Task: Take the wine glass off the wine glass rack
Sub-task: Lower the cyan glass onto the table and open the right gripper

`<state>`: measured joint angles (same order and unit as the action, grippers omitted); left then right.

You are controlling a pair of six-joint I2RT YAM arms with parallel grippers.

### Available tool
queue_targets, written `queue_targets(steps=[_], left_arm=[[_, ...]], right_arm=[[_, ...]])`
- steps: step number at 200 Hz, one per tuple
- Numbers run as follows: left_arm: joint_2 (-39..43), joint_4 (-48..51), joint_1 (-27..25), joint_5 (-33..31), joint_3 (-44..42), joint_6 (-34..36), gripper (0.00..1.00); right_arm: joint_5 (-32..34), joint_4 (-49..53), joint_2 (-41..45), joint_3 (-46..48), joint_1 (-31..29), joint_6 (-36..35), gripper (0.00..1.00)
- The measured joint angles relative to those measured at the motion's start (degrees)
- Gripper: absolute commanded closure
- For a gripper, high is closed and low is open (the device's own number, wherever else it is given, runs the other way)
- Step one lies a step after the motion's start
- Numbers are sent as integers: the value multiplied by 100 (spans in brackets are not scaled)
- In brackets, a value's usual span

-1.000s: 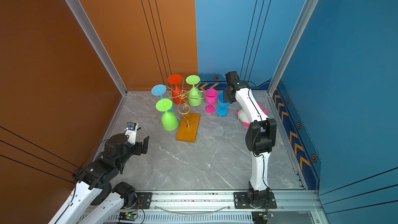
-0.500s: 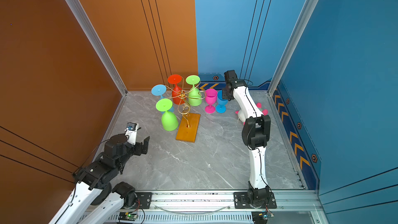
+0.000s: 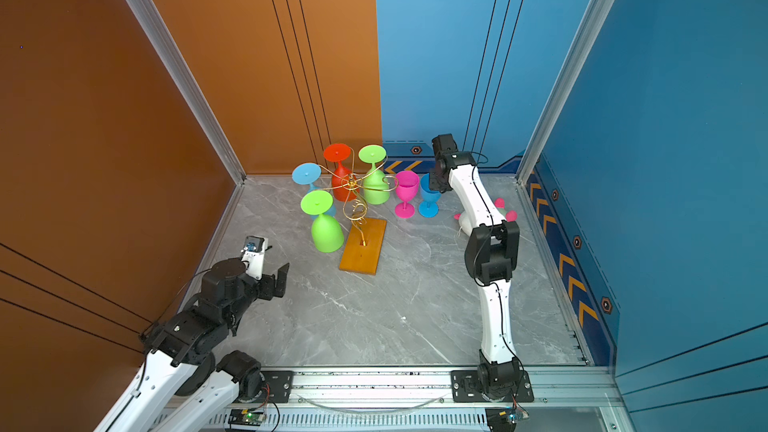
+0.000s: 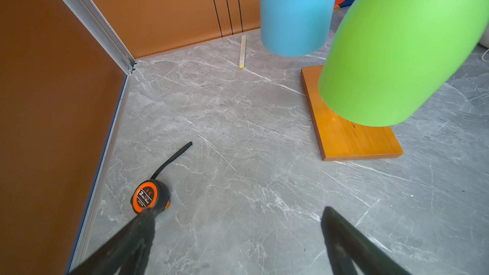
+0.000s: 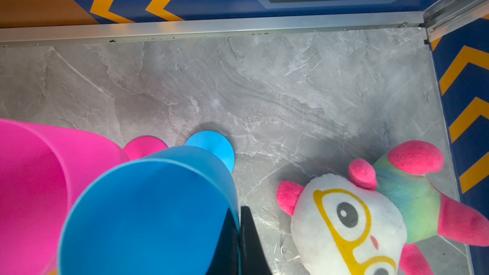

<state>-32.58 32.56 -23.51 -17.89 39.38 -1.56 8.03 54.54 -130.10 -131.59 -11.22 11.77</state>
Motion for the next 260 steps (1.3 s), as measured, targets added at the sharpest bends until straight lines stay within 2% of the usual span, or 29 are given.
queue_targets(steps=[135,152,171,189,204,221,260], left_arm=[[39,-15,0,-2,-7,-2,2],[39,-15,-2,-2,-7,0,2],[37,-15,-2,-2,-7,0,2],[24,-13,0,-2,-7,-2,2],[-15,-13,0,-2,-7,-4,2],[-76,-11,13,0,-7,-26,2],[-168,90,125,2,111,-240,2]], right_arm=[[-26,42,-28,-133,42,0,81],[-28,42,-46,-133,52,-4,76],[-24,44,-63,-133,55,-26,66],[-9,46,-63,-133,55,-48,64],[20,48,-63,-133,59,-85,55],[22,59,-46,-133,68,-120,36],[-39,85,597,188,26,-334,17]])
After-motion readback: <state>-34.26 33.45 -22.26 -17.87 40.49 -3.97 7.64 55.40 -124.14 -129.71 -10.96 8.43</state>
